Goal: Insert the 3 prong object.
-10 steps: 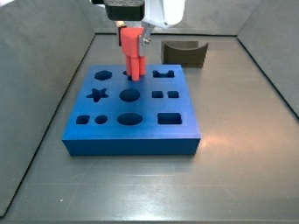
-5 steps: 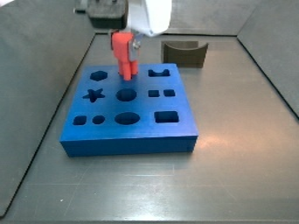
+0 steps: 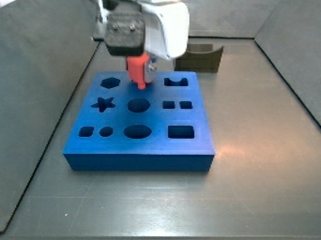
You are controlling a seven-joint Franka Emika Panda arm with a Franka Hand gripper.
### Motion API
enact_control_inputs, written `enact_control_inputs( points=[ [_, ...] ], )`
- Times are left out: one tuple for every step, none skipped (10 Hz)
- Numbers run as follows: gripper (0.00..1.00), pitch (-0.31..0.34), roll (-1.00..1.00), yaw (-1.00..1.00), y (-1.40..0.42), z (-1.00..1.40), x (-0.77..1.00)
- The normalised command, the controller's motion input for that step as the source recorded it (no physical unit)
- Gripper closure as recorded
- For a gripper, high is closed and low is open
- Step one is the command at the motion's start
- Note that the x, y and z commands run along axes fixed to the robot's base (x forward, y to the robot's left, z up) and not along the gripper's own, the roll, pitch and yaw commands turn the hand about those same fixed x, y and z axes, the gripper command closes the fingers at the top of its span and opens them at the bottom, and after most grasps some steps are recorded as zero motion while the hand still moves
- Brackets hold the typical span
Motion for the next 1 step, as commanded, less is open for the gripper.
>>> enact_control_inputs(
  points=[
    [1.00,0.000,0.00,0.00,0.00,0.00,0.00]
  ],
)
